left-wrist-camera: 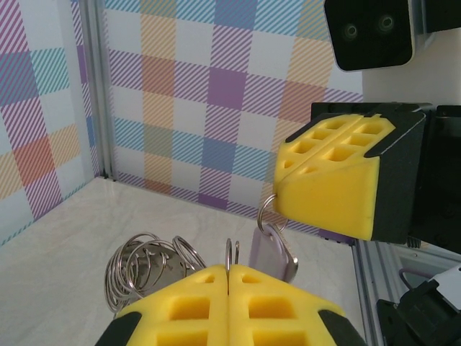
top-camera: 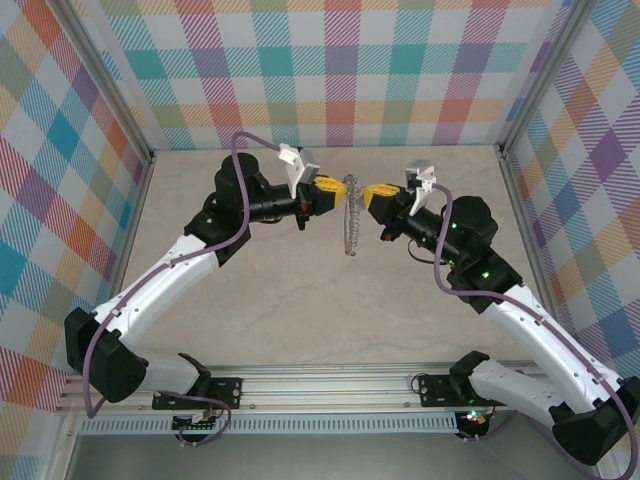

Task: Put the keys on the keyring

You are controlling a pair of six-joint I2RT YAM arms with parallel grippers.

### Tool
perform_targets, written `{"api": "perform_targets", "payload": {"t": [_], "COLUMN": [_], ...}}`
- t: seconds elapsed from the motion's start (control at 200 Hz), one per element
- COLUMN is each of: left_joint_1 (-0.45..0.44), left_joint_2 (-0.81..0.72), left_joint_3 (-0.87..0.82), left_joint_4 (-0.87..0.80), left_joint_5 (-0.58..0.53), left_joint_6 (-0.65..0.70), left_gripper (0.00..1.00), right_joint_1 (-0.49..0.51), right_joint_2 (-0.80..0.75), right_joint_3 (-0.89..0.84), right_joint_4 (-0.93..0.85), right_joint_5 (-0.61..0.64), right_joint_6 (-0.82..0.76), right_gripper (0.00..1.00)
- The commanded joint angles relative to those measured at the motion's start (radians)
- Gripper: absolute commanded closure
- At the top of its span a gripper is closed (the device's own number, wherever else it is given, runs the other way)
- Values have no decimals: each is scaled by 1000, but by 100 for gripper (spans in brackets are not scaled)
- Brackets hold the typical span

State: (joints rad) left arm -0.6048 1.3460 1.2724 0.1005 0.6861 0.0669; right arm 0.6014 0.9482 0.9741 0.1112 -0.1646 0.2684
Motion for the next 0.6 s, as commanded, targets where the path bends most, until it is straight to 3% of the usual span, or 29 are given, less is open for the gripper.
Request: {"api": "perform_targets", "payload": {"t": [0.0, 0.595], "left_joint_1": [-15, -34], "left_joint_2": [-16, 13], "left_joint_3": [47, 85], "left_joint_4": [30, -27], "left_joint_5": [4, 26], "left_joint_6": [-19, -7], "left_gripper": [100, 100], "right_joint_1": [-3, -3], "right_joint_2": [5, 60], "right_joint_3": [-4, 29], "right_joint_4": [60, 112], "right_joint_5": [-29, -76], "right_joint_6": [-13, 6], "right_gripper": [100, 100]}}
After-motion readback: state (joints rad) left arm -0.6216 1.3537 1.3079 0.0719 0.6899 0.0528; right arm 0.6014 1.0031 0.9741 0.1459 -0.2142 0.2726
